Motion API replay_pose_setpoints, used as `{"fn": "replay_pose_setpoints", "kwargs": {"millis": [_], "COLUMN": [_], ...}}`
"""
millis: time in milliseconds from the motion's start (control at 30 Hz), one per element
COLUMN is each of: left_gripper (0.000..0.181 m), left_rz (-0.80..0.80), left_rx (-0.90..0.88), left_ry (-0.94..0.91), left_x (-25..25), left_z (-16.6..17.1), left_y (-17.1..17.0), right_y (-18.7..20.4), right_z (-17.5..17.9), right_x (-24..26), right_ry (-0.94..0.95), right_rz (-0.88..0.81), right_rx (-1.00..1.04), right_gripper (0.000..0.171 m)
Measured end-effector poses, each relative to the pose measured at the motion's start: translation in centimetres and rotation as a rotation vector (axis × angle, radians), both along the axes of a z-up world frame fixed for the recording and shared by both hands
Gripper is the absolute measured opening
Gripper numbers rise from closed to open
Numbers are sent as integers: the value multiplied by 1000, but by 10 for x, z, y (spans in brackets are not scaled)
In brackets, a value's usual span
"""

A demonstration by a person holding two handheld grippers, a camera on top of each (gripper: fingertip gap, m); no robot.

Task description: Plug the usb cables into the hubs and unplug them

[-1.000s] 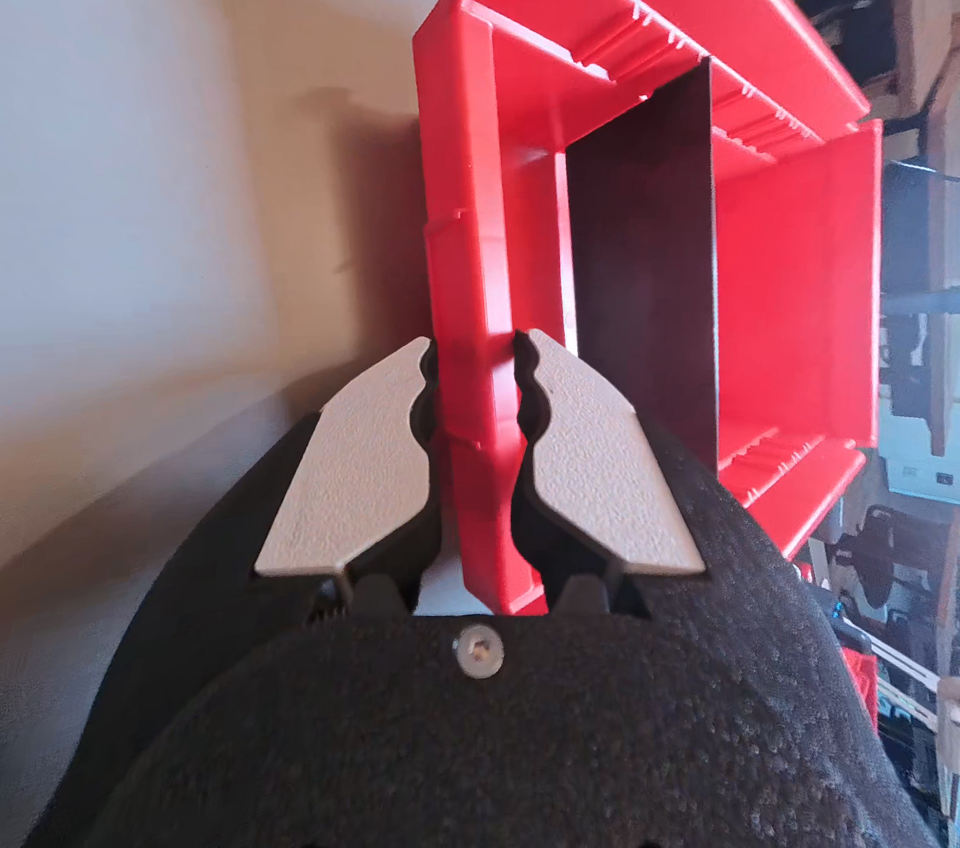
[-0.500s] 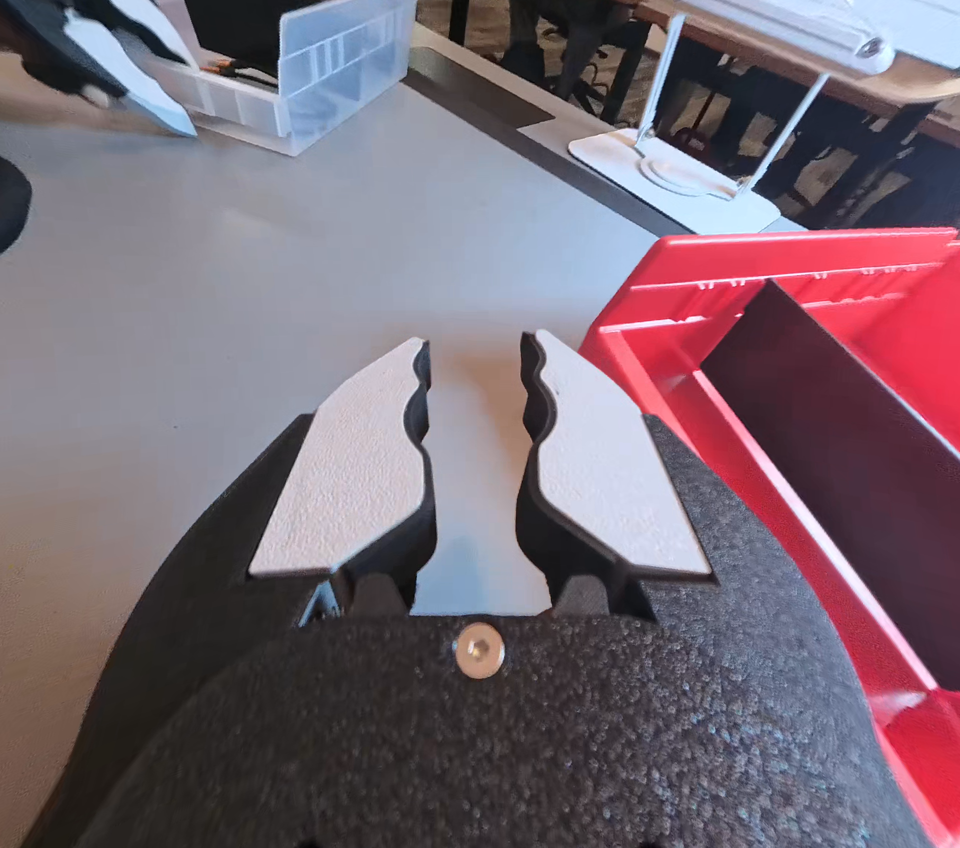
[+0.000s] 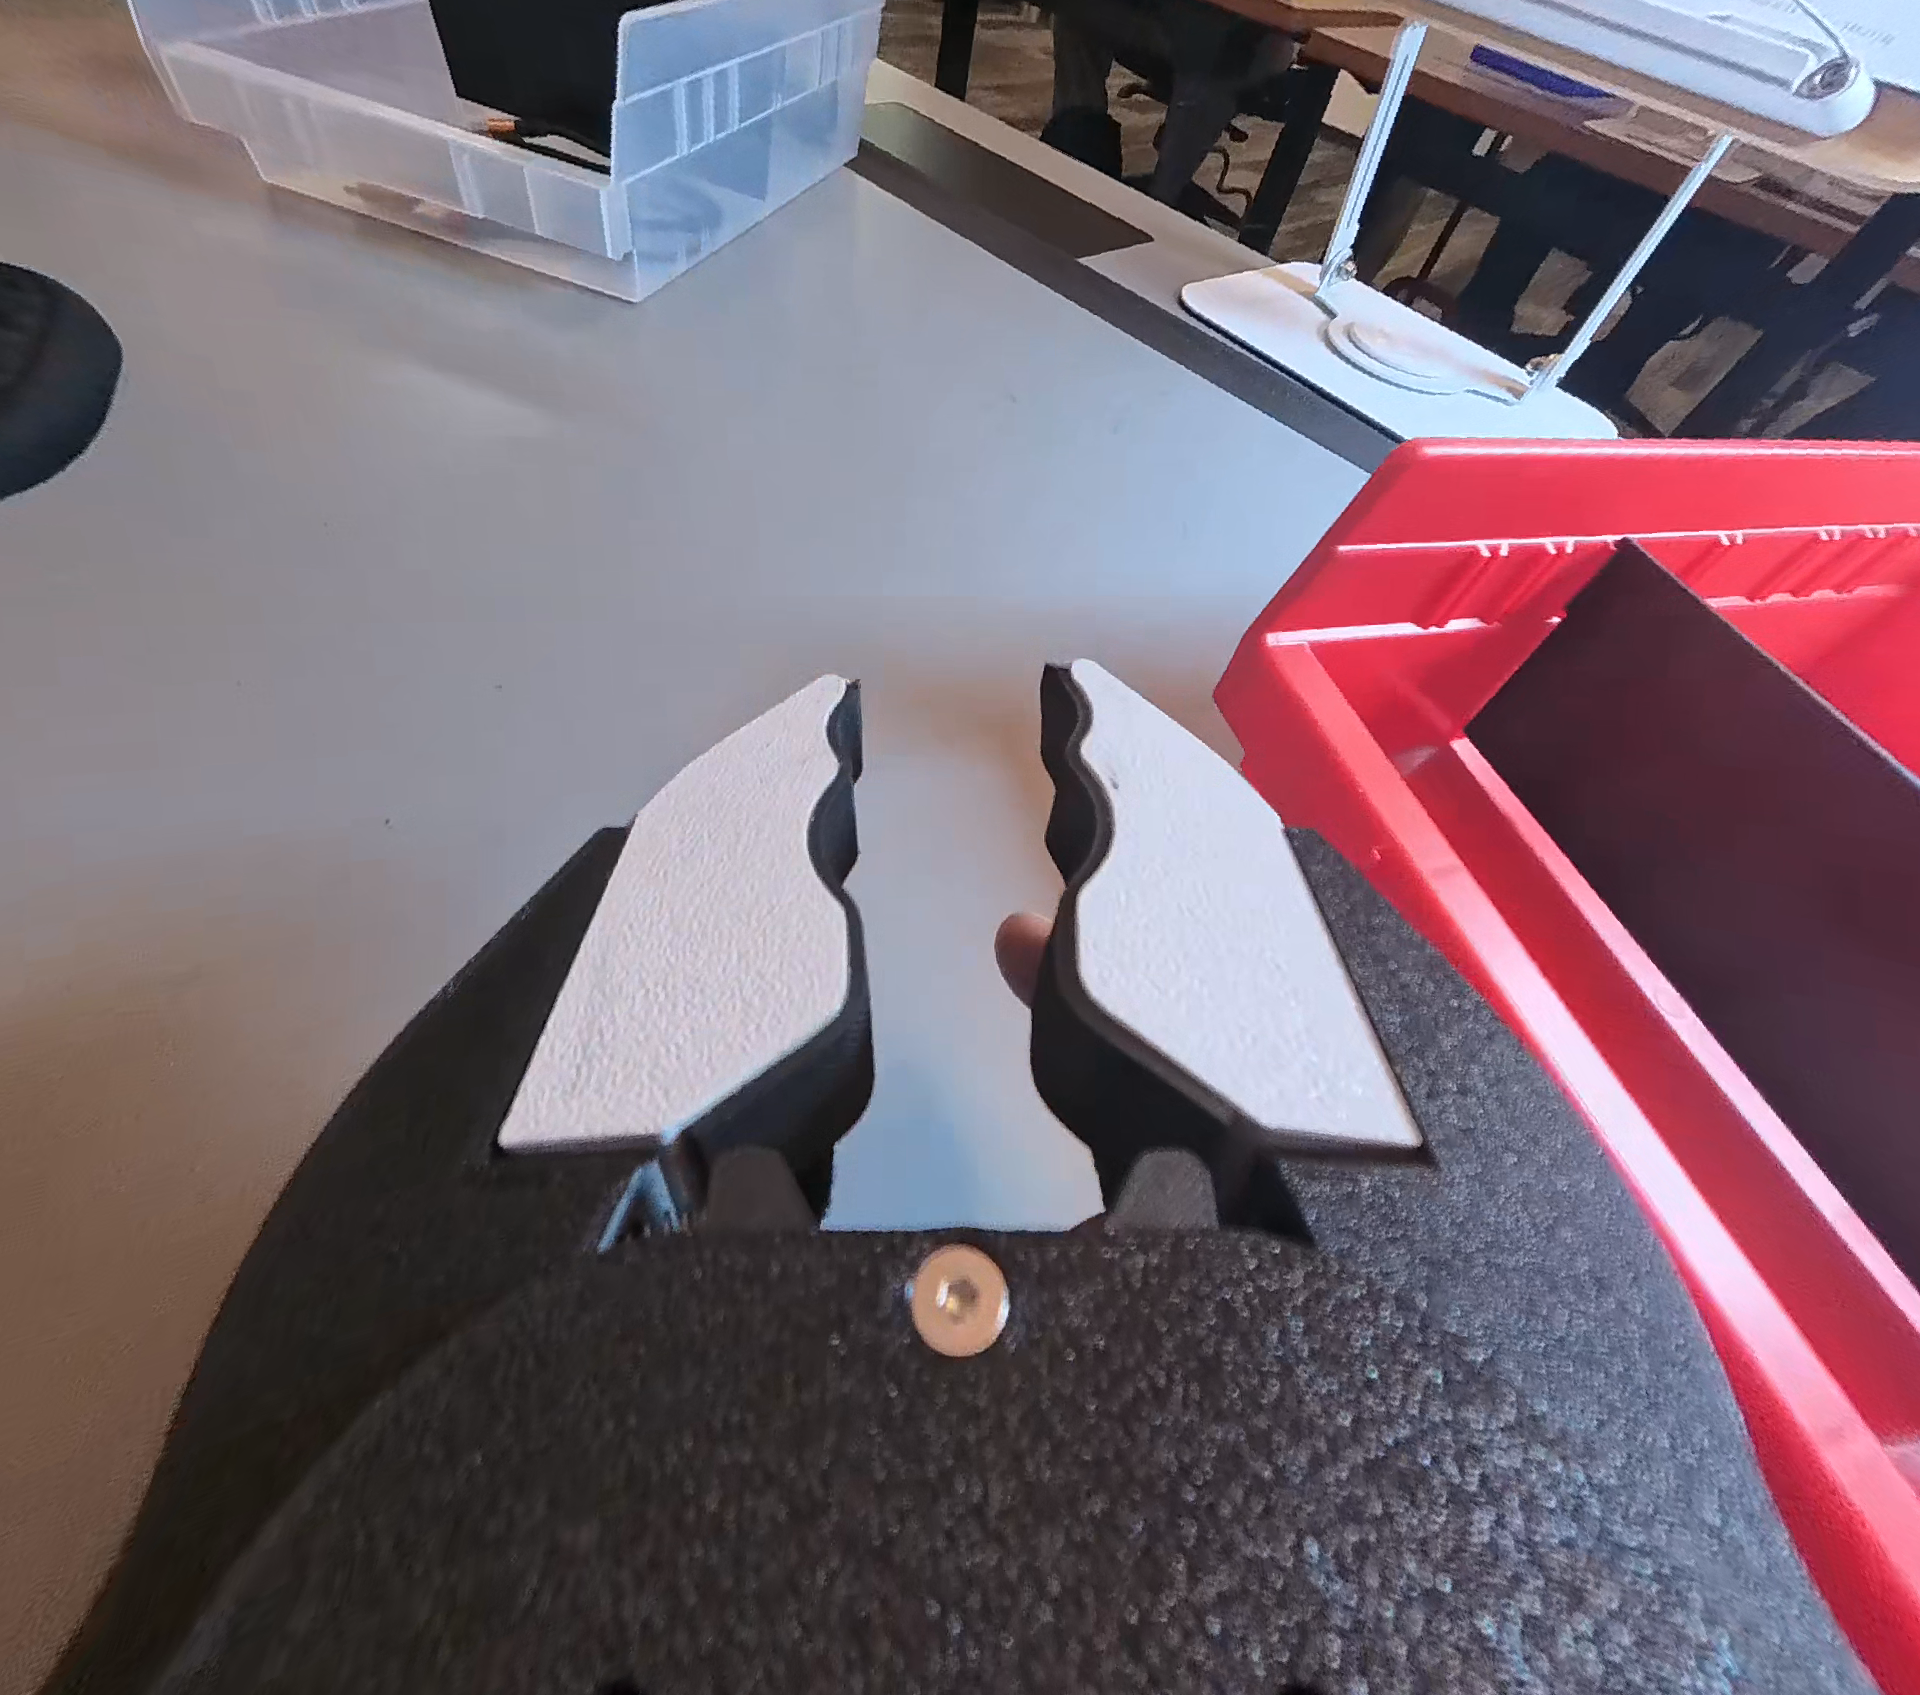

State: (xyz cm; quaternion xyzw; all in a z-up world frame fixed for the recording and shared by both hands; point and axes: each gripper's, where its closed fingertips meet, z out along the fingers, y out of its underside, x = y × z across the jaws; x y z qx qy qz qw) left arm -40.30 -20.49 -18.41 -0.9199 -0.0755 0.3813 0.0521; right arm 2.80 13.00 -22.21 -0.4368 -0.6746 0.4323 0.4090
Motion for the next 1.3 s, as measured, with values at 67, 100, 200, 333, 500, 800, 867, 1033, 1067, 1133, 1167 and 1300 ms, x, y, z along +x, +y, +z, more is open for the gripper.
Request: {"fn": "replay_pose_setpoints", "kwargs": {"millis": [67, 100, 200, 333, 500, 800, 867, 1033, 1067, 1133, 1167, 1300], "left_gripper": [42, 44, 46, 35, 27, 27, 26, 26, 26, 26, 26, 26], "left_rz": [-4, -10, -28, -86, -170, -208, -212, -220, -226, -236, -244, -303], "left_rx": [-130, -183, -315, -442, -436, -392, -369, -263, -227, -151, -117, 54], "left_ry": [-32, -39, -38, -2, 113, 346, 392, 495, 518, 558, 581, 651], "left_x": [-14, -20, -34, -40, -35, 4, 18, 51, 58, 71, 79, 114], "left_z": [-24, -35, -55, -57, -10, 108, 130, 182, 193, 217, 228, 269], "left_y": [-3, -4, -5, -4, 2, -23, -28, -32, -30, -25, -21, 7], "right_y": [1, 2, 5, 7, 5, -4, -7, -16, -18, -24, -28, -42], "right_z": [0, -1, -6, -12, -13, -6, -5, 8, 15, 30, 39, 78], "right_x": [0, -1, -3, -4, -4, 0, 0, -4, -5, -9, -10, -20], "right_ry": [3, 0, -19, -37, -37, -10, -5, 20, 34, 69, 89, 173], "right_rz": [-2, -4, -10, -11, -7, 14, 24, 46, 51, 64, 72, 104], "right_rx": [-1, -2, -12, -7, 19, 46, 45, 37, 42, 60, 66, 37], "right_gripper": [33, 33, 32, 31, 27, 25, 25, 25, 25, 25, 25, 24]}}
